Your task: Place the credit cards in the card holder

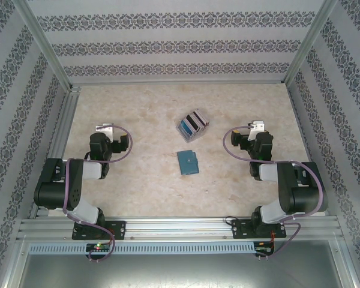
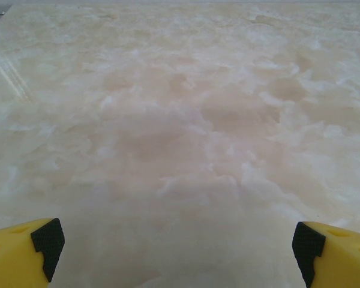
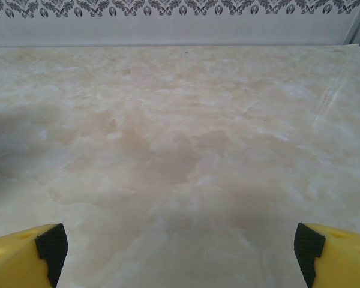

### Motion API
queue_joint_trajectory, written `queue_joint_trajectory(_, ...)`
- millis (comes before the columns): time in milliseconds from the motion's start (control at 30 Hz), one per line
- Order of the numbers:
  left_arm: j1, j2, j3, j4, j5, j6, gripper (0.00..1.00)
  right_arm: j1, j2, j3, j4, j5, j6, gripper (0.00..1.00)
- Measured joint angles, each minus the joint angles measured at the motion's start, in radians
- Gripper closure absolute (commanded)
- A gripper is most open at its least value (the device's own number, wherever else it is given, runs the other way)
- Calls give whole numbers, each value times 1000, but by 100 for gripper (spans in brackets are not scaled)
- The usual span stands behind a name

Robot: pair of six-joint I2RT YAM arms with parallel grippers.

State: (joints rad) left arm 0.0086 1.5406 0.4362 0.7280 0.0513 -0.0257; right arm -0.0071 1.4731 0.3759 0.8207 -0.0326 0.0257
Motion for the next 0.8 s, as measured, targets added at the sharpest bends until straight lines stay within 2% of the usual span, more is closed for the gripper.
queue_joint_trajectory(133, 0, -84, 102, -201, -26, -21, 1, 20, -139, 28, -147, 37, 5, 2)
queue_joint_trajectory(233, 0, -173, 159, -289, -41, -64, 1, 23, -246, 76, -238, 42, 57, 2)
queue_joint_trajectory(367, 3, -272, 234, -470, -76, -183, 1, 6, -324, 142, -352, -22, 187, 2)
queue_joint_trajectory(500, 14, -278, 373, -682, -22, -240, 1, -25, -293, 218, -457, -183, 307, 2)
queue_joint_trajectory(600, 18, -292, 412, -755, 47, -276, 1, -28, -226, 256, -487, -295, 385, 2)
queue_joint_trajectory(700, 18, -300, 439, -843, 101, -319, 1, -8, -183, 259, -536, -357, 442, 2)
queue_joint_trajectory(800, 18, -290, 490, -921, 153, -347, 1, 39, -178, 262, -612, -370, 450, 2)
